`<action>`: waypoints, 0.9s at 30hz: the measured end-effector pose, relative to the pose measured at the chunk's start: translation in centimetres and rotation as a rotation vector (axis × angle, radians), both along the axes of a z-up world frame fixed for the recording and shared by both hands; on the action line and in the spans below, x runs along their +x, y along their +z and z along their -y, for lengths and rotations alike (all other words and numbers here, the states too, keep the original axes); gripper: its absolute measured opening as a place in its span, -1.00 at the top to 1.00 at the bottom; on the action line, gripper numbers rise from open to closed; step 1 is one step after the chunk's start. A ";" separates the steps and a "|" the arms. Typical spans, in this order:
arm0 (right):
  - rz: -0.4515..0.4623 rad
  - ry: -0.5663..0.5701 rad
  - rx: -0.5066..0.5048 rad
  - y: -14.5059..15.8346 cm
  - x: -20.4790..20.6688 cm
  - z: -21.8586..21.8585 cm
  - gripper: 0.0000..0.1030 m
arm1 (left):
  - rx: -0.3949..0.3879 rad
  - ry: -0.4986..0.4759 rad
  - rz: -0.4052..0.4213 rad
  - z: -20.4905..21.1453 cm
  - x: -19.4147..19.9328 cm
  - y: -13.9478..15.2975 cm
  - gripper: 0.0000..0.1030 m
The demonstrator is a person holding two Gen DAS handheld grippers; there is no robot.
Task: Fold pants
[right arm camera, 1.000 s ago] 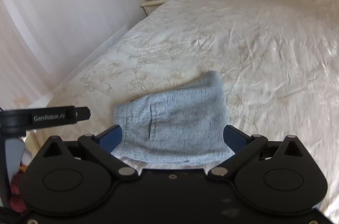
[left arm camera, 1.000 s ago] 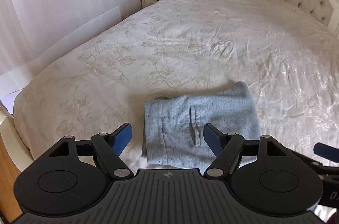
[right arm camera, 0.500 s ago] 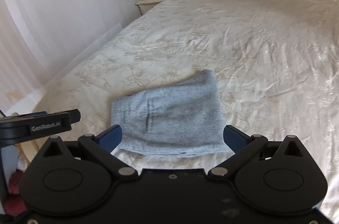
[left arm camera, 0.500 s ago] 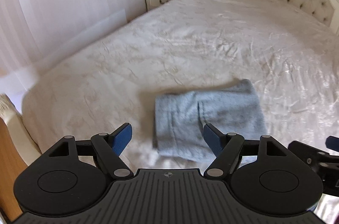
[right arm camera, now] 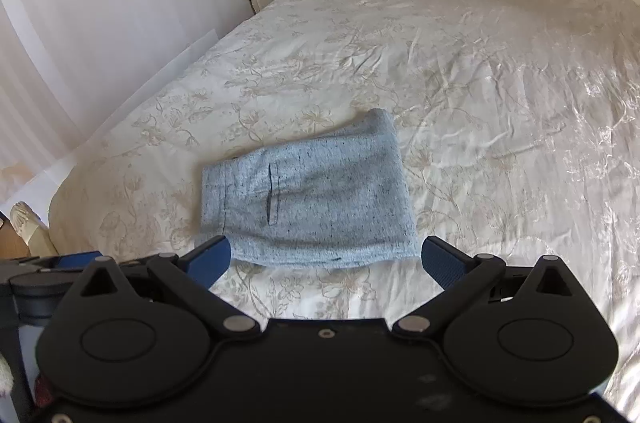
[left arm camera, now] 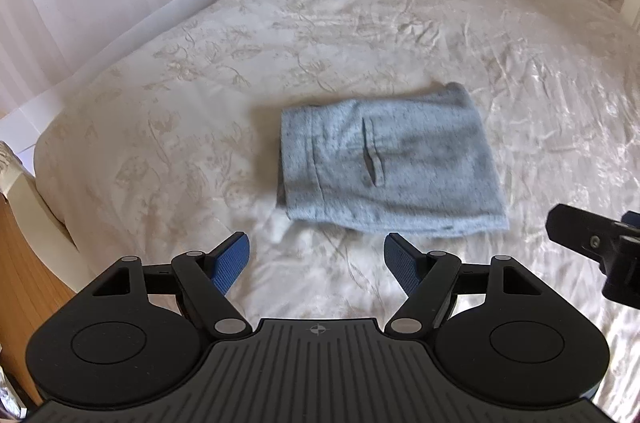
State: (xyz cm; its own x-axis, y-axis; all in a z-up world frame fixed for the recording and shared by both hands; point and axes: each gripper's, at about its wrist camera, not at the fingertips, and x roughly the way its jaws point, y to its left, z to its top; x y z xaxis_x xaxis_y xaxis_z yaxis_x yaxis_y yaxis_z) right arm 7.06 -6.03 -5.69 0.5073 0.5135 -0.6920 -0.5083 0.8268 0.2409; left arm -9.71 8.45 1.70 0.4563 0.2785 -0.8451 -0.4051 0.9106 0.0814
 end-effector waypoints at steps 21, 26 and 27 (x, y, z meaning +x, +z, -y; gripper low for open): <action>0.014 0.014 0.018 0.3 -0.8 0.7 -1.00 | -0.018 -0.002 -0.009 0.8 0.0 -0.1 -0.42; 0.001 0.012 0.026 0.1 -0.5 0.6 -1.00 | -0.017 -0.003 -0.019 1.0 0.1 -0.3 -0.42; -0.002 0.013 0.027 0.0 -0.5 0.6 -1.00 | -0.017 -0.003 -0.021 1.0 0.1 -0.3 -0.42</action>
State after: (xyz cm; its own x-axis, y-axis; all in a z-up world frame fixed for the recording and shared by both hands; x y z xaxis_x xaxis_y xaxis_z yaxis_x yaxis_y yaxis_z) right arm 6.53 -6.63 -5.65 0.4992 0.5384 -0.6789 -0.5182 0.8135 0.2640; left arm -9.59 7.46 1.39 0.4394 0.2630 -0.8589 -0.4010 0.9131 0.0745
